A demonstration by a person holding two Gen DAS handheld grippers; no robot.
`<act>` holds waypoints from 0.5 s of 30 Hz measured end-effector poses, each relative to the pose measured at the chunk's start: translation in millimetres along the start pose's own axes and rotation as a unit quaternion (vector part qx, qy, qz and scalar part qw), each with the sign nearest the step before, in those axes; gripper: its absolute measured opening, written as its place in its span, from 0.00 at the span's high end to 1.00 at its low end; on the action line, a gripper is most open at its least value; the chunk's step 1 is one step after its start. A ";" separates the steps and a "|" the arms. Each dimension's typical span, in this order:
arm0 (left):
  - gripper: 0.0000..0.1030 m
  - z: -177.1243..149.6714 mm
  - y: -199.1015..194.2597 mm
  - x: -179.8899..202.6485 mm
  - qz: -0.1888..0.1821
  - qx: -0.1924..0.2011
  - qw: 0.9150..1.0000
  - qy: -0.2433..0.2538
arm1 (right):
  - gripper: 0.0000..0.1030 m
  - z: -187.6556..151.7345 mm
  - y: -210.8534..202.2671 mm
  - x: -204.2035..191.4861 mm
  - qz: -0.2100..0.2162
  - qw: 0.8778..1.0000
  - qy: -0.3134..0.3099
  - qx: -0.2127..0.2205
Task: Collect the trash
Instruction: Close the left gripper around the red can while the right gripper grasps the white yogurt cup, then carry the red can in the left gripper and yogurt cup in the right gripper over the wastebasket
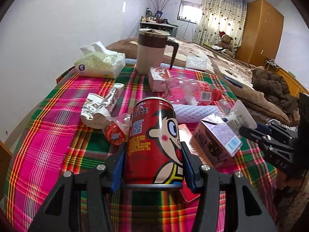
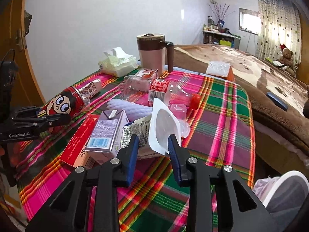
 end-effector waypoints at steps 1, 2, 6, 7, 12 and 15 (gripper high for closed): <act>0.47 -0.2 -1.4 2.2 -0.001 0.001 1.000 0.000 | 0.70 -0.7 -2.5 -0.2 -0.002 1.000 0.001 0.004; 0.47 -0.4 -2.6 4.9 -0.004 0.003 1.000 0.002 | 0.70 -1.2 -5.2 -0.5 -0.004 1.000 0.002 0.007; 0.47 -0.7 -7.6 15.3 -0.012 0.006 1.000 0.010 | 0.84 -1.9 -15.3 -0.4 -0.008 1.000 0.006 0.018; 0.47 -0.4 -9.5 18.4 -0.015 0.008 1.000 0.011 | 0.89 -2.0 -18.1 0.8 -0.013 1.000 0.009 0.022; 0.47 0.6 -15.3 33.3 -0.027 0.013 0.999 0.024 | 0.89 -5.2 -26.1 6.9 -0.019 0.999 0.020 0.028; 0.47 -0.7 -17.6 42.5 -0.032 0.014 0.999 0.031 | 0.89 -7.2 -31.8 6.8 -0.025 0.999 0.015 0.031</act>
Point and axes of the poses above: each gripper's, at about its wrist camera, not at the fingertips, and y roughly the way its jaws point, x to its right, z to its top, the point moved 2 cm from there along y, roughly the way its jaws point, and after that the axes turned 4 degrees about -y, right-handed, at the moved point
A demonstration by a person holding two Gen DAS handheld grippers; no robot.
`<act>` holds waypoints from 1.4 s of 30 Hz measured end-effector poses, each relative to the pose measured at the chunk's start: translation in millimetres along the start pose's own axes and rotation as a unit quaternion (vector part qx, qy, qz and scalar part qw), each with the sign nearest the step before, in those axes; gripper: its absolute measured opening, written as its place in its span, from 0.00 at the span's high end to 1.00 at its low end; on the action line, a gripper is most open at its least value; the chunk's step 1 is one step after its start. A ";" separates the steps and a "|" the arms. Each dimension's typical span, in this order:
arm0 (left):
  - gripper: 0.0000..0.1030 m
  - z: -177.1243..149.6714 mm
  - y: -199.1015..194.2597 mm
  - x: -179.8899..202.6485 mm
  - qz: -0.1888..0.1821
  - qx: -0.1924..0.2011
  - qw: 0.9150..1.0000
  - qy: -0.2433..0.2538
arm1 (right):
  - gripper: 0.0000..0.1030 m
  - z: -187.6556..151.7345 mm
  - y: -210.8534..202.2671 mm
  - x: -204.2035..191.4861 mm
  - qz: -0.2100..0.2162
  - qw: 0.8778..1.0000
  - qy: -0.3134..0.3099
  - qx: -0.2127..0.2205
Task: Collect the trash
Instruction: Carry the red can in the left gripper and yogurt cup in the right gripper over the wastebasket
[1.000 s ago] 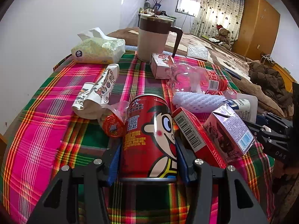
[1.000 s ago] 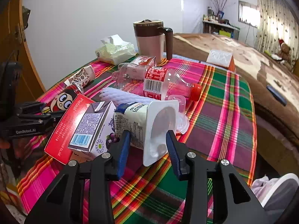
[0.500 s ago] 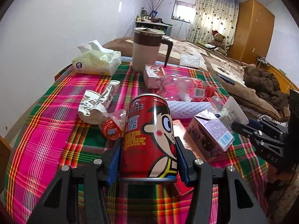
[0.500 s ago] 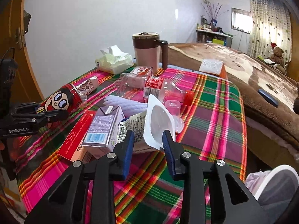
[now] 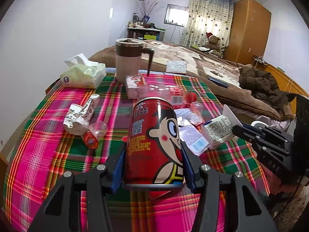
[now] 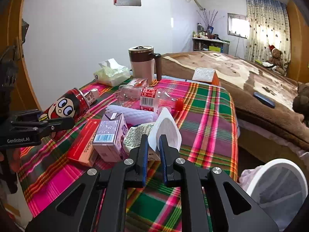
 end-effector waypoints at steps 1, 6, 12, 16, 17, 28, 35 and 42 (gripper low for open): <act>0.47 -0.2 -0.6 3.1 -0.002 0.000 1.000 0.003 | 0.89 -0.1 -2.6 0.6 -0.003 1.000 -0.001 0.002; 0.47 0.5 -6.2 19.6 -0.012 0.004 1.000 0.015 | 0.89 0.8 -20.3 6.7 -0.012 1.000 0.008 0.022; 0.47 2.4 -12.3 48.1 -0.030 0.011 0.999 0.041 | 0.89 -2.9 -42.8 21.0 -0.034 0.999 0.021 0.036; 0.47 2.6 -12.6 70.5 -0.043 0.012 0.997 0.060 | 0.89 -6.6 -58.6 35.7 -0.058 0.997 0.034 0.045; 0.47 2.3 -12.0 75.4 -0.046 0.011 0.997 0.065 | 0.89 -7.5 -61.7 39.5 -0.064 0.996 0.036 0.046; 0.47 1.0 -1.3 148.7 -0.101 0.005 0.988 0.114 | 0.89 -27.0 -85.8 85.0 -0.136 0.986 0.082 0.046; 0.47 -0.4 9.5 194.3 -0.134 0.000 0.981 0.144 | 0.89 -46.7 -103.5 108.5 -0.191 0.974 0.113 0.035; 0.47 -12.0 30.1 243.3 -0.168 -0.023 0.971 0.169 | 0.89 -65.9 -104.2 131.7 -0.246 0.960 0.134 0.004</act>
Point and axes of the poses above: each gripper's, at about its wrist camera, not at the fingertips, and y roughly the way its jaws point, x to its right, z to its top, the point moved 2 cm from there along y, roughly the way its jaws point, and after that the axes turned 4 degrees about -y, right-handed, at the moved point
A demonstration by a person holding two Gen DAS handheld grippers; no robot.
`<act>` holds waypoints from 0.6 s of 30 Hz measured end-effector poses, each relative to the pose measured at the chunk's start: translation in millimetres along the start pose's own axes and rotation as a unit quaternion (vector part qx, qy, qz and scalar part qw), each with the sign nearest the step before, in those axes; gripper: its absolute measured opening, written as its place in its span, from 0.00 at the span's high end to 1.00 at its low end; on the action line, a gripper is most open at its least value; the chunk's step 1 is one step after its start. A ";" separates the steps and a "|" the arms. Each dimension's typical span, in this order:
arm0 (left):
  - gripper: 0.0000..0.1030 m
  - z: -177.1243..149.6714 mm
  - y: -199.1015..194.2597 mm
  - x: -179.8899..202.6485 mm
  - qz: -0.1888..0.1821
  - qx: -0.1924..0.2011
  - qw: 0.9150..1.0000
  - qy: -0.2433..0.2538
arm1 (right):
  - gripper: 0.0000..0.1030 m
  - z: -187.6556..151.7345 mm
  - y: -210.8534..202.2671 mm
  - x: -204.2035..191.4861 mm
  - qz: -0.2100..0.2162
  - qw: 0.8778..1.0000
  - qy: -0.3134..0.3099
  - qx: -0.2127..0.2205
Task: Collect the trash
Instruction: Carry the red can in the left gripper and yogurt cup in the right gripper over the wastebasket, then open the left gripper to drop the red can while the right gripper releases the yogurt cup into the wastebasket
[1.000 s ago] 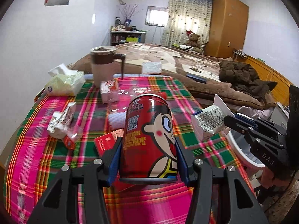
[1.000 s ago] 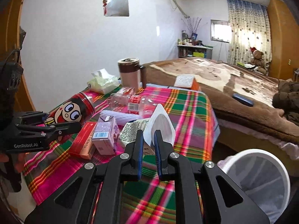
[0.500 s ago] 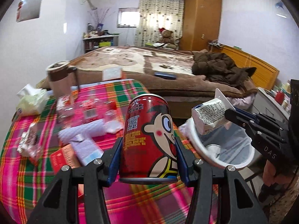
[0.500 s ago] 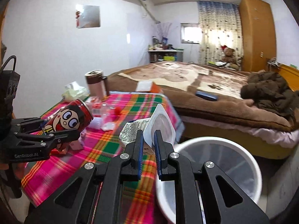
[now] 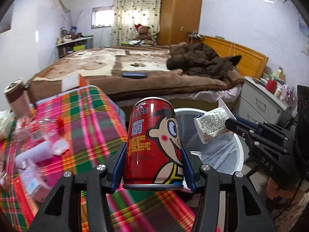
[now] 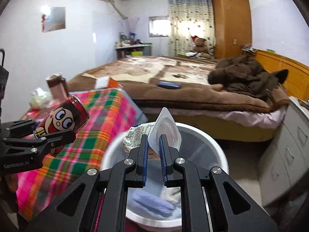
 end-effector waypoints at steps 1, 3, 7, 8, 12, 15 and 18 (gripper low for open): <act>0.47 -0.2 4.9 5.4 -0.002 -0.004 1.000 0.003 | 0.89 -1.6 1.2 3.7 -0.007 1.000 0.000 -0.006; 0.47 -0.4 13.7 11.8 -0.005 -0.011 1.000 0.011 | 0.88 -5.2 3.9 7.8 -0.013 1.000 0.003 -0.014; 0.47 -2.1 25.7 23.6 -0.015 -0.023 1.000 0.012 | 0.88 -12.0 5.5 16.9 -0.033 0.999 0.006 -0.026; 0.47 -2.9 28.1 25.6 -0.017 -0.026 0.999 0.013 | 0.88 -12.8 5.7 18.5 -0.037 0.999 0.006 -0.027; 0.47 -4.0 36.1 28.8 -0.023 -0.038 0.999 0.007 | 0.88 -15.9 8.1 23.4 -0.049 0.998 0.006 -0.038; 0.44 -4.9 36.5 29.5 -0.033 -0.039 0.999 0.008 | 0.87 -18.3 12.6 27.6 -0.049 0.997 0.013 -0.051; 0.31 -3.2 33.3 27.0 -0.021 -0.029 0.999 0.010 | 0.83 -20.6 13.4 28.0 -0.059 0.997 0.012 -0.058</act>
Point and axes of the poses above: each gripper's, at about its wrist camera, not at the fingertips, and y roughly the way its jaws point, x to its right, z to its top, the point moved 2 cm from there along y, roughly the way its jaws point, and after that the axes turned 4 degrees about -y, right-handed, at the moved point
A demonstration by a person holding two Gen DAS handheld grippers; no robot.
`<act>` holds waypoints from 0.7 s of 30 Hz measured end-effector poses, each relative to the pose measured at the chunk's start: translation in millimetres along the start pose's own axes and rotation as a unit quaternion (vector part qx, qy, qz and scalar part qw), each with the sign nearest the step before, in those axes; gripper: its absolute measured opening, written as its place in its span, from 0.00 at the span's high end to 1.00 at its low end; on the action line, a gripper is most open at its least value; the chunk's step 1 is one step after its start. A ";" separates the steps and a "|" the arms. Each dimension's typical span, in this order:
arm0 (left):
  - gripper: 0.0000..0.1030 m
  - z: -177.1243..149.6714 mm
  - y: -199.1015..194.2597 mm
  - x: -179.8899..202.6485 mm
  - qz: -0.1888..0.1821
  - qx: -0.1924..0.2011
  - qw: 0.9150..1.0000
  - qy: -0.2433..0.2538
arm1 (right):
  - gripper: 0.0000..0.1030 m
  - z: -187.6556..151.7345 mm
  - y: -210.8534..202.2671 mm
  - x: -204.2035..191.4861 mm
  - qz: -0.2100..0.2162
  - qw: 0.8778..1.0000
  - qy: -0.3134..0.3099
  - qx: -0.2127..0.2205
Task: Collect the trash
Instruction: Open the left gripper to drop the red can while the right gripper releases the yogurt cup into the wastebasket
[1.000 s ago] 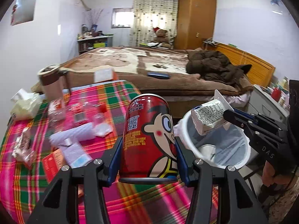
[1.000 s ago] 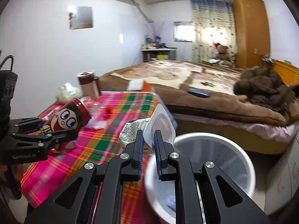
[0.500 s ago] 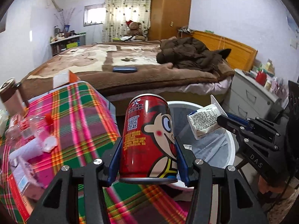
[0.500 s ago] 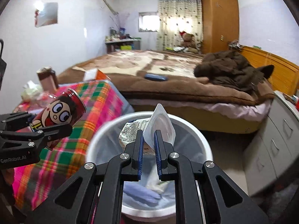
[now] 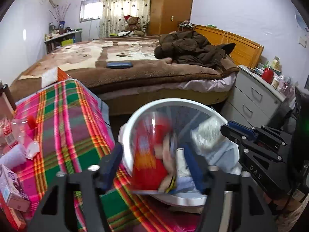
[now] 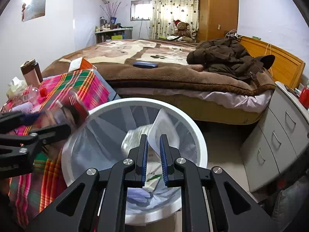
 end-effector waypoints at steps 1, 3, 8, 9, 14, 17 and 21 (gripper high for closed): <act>0.31 0.6 -2.2 -2.1 -0.004 0.000 1.000 -0.004 | 0.74 -0.6 -0.3 0.2 -0.003 1.000 0.001 0.000; 0.28 1.4 -4.5 -4.9 0.002 0.003 1.000 -0.008 | 0.57 -0.4 -0.4 0.6 -0.003 1.000 0.006 -0.001; 0.28 0.6 -15.4 -14.0 0.008 0.012 1.000 -0.015 | 0.54 2.6 -7.1 -4.0 0.007 1.000 0.011 0.010; 0.27 -0.1 -18.9 -16.2 0.011 0.015 1.000 -0.017 | 0.54 3.2 -8.8 -5.7 0.007 1.000 0.010 0.013; 0.27 -2.0 -32.7 -28.9 0.021 0.026 0.999 -0.031 | 0.54 8.0 -19.9 -14.8 0.015 0.999 0.009 0.030; 0.27 -3.7 -42.2 -37.9 0.025 0.033 0.998 -0.042 | 0.54 10.4 -25.6 -21.5 0.024 0.999 0.013 0.039; 0.27 -7.4 -57.4 -51.0 0.039 0.045 0.997 -0.052 | 0.54 12.8 -31.3 -32.6 0.034 0.998 0.010 0.049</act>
Point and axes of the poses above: each gripper's, at about its wrist camera, not at the fingertips, and y roughly the way its jaws point, x to its right, z to its top, the point moved 2 cm from there along y, roughly the way its jaws point, and after that the axes turned 4 degrees about -y, right-handed, at the moved point
